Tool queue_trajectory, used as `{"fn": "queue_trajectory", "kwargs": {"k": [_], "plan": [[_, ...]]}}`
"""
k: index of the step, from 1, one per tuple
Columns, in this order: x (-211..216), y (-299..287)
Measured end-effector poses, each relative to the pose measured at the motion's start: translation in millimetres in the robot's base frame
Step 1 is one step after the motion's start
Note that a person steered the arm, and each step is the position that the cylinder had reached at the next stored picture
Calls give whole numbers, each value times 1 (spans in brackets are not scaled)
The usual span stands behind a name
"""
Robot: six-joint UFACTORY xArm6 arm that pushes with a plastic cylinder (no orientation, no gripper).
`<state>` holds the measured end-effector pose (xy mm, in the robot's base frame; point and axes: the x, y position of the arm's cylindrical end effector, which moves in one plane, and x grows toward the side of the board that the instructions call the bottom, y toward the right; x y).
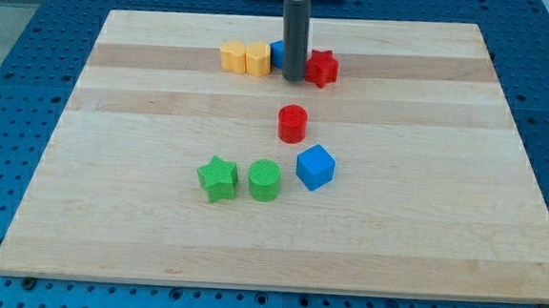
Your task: Place the red circle on top of the blue cube
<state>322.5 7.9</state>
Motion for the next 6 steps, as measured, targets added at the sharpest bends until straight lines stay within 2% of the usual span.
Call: {"fn": "queue_trajectory", "kwargs": {"k": [2,3,6], "plan": [[0,1],[23,-3],[39,-34]]}}
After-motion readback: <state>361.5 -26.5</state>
